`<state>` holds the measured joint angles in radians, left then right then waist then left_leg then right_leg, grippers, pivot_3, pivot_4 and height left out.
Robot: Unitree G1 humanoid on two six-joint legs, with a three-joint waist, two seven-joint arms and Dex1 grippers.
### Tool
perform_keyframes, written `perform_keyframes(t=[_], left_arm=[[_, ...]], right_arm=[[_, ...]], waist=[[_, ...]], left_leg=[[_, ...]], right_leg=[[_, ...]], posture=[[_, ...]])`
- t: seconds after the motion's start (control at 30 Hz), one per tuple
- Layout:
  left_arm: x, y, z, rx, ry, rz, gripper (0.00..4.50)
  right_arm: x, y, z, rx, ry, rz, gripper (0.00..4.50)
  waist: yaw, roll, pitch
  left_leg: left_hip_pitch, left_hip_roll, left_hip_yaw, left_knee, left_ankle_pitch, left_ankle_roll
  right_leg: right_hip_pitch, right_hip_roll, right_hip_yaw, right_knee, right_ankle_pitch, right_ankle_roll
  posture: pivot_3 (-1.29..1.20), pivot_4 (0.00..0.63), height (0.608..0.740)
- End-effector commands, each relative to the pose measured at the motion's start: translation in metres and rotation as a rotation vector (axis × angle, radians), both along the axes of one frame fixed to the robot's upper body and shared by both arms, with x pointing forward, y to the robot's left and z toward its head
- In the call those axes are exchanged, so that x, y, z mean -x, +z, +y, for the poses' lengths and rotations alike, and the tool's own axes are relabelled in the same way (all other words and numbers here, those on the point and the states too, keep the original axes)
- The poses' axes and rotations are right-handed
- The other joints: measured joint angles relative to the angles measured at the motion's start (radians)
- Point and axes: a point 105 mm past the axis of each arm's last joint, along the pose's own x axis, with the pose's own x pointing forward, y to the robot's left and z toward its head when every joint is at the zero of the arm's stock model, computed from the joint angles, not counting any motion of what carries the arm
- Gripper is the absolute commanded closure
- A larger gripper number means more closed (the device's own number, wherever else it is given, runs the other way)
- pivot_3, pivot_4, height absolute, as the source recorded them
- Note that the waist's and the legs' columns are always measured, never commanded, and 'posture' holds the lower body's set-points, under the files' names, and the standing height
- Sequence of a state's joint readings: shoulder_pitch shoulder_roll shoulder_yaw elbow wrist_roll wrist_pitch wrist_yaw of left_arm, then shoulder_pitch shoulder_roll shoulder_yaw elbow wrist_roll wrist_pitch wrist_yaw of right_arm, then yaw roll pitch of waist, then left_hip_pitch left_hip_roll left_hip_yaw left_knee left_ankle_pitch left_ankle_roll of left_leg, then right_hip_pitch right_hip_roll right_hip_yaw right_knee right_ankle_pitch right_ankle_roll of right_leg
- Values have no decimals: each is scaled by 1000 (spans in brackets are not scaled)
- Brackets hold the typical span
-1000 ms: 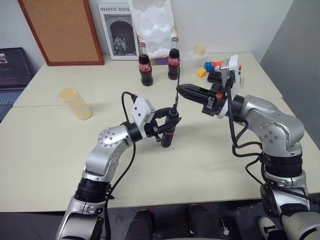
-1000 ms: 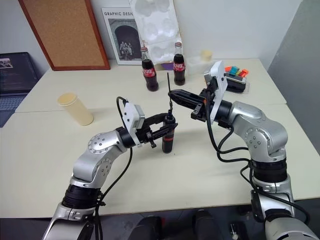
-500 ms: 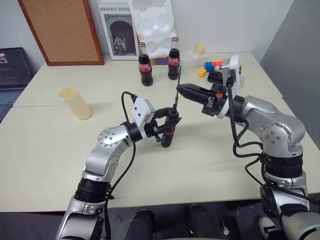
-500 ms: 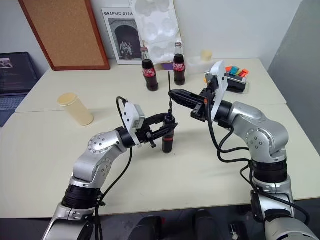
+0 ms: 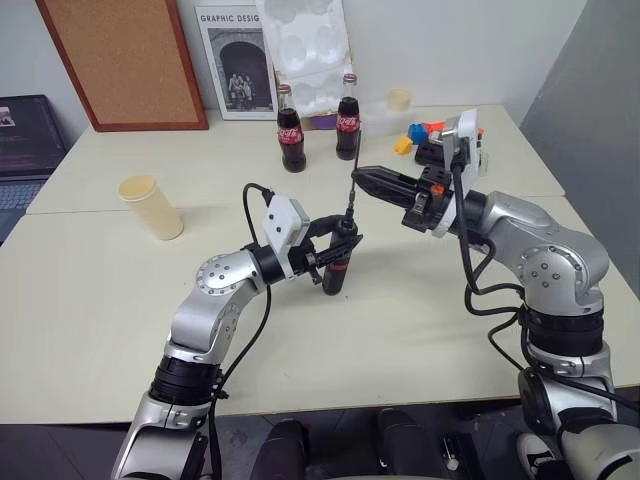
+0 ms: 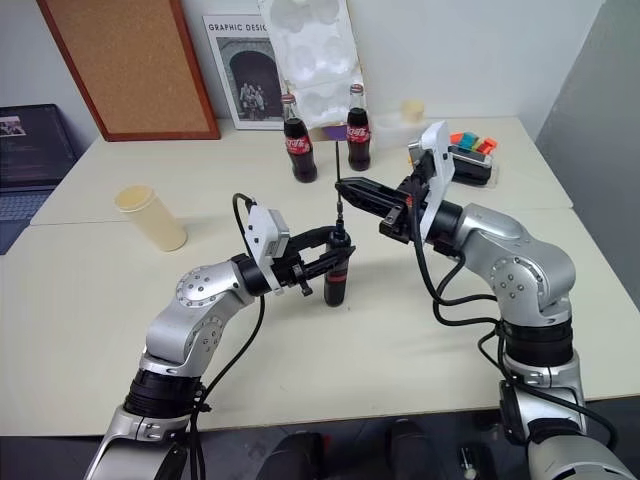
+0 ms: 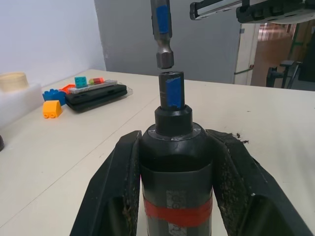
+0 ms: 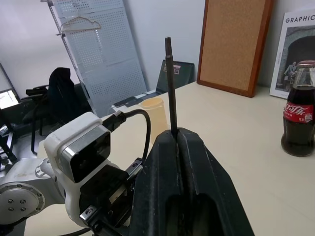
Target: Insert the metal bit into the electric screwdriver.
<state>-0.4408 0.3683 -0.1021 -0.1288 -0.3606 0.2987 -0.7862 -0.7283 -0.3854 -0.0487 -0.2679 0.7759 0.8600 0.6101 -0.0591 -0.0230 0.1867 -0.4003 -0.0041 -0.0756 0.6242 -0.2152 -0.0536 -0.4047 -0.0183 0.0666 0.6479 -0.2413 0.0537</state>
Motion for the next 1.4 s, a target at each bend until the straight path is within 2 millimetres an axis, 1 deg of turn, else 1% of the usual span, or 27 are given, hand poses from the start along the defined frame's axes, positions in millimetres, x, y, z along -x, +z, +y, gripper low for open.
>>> perform_keyframes(t=[0.03,0.4,0.8,1.4], left_arm=[[-5,-24,10,-52,51,87,2826],[-4,-24,10,-51,52,87,2826],[-4,-23,10,-52,51,86,2826],[-3,-24,11,-54,52,87,2826]], right_arm=[[9,17,0,-33,24,-62,4461],[11,17,0,-37,25,-56,4461],[9,13,2,-38,24,-42,4461],[11,5,2,-32,30,-17,4461]], waist=[[0,0,0],[0,0,0],[0,0,0],[0,0,0]], left_leg=[[0,0,0,0,0,0],[0,0,0,0,0,0],[0,0,0,0,0,0],[0,0,0,0,0,0]], right_leg=[[0,0,0,0,0,0],[0,0,0,0,0,0],[0,0,0,0,0,-1],[0,0,0,0,0,-1]], posture=[[0,150,740],[0,150,740],[0,150,740],[0,150,740]])
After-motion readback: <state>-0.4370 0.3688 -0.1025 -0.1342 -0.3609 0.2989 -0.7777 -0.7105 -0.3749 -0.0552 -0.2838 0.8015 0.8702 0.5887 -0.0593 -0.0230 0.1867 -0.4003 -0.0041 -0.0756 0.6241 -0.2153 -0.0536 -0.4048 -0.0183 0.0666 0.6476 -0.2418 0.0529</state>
